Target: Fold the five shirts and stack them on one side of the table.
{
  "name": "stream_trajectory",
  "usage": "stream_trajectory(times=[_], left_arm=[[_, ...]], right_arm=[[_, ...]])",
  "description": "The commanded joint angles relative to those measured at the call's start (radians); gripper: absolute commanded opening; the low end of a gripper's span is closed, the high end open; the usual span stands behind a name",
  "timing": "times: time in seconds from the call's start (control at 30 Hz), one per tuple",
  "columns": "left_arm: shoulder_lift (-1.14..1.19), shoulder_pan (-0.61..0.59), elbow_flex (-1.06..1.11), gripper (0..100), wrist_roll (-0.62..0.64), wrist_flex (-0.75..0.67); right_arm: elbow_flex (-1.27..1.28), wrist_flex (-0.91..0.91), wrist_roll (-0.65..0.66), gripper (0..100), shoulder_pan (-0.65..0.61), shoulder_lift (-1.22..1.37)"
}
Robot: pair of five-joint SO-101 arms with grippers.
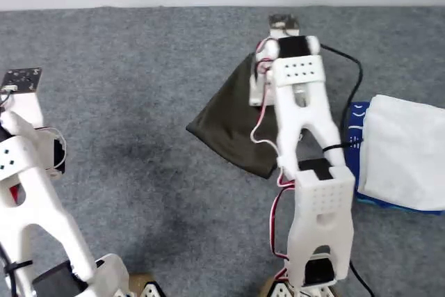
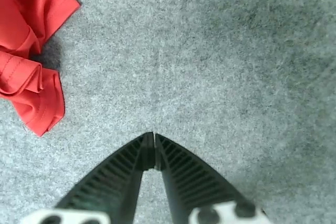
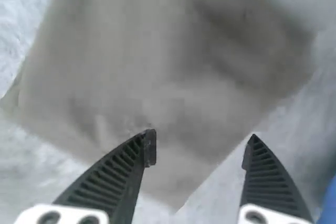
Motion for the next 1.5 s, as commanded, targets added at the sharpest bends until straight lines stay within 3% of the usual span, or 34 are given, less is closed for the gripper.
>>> stream_trajectory(times=[0.0,0.2,0.33,0.6,0.8,0.87,1.13,1.47], left_arm=[[-0.032,-0.003,-0.007,1,-0.009,-0.003],[-0.035,-0.003,-0.007,1,-0.009,-0.003],[-0.037,-0.005,-0.007,1,-0.009,-0.003],[-0.035,-0.006,-0.007,1,-0.009,-0.003],[-0.031,-0.006,-0.007,1,-0.009,-0.003],[-0.029,-0.006,-0.007,1,-0.009,-0.003],[-0.029,-0.005,-0.007,1,-0.011,-0.005],[-0.029,-0.005,-0.007,1,-0.011,-0.023]], right_arm=[[-0.049,0.058,-0.157,28.3,-0.050,-0.008],[-0.054,-0.007,-0.319,47.9,-0.050,0.042],[-0.054,-0.058,-0.344,47.3,-0.050,0.108],[-0.054,-0.188,-0.384,33.3,-0.038,0.314],[-0.055,-0.189,-0.373,8.3,-0.027,0.381],[-0.055,-0.189,-0.321,0.6,-0.015,0.378],[-0.057,-0.154,-0.046,0.9,0.070,0.202],[-0.057,0.056,0.304,0.8,0.177,-0.151]])
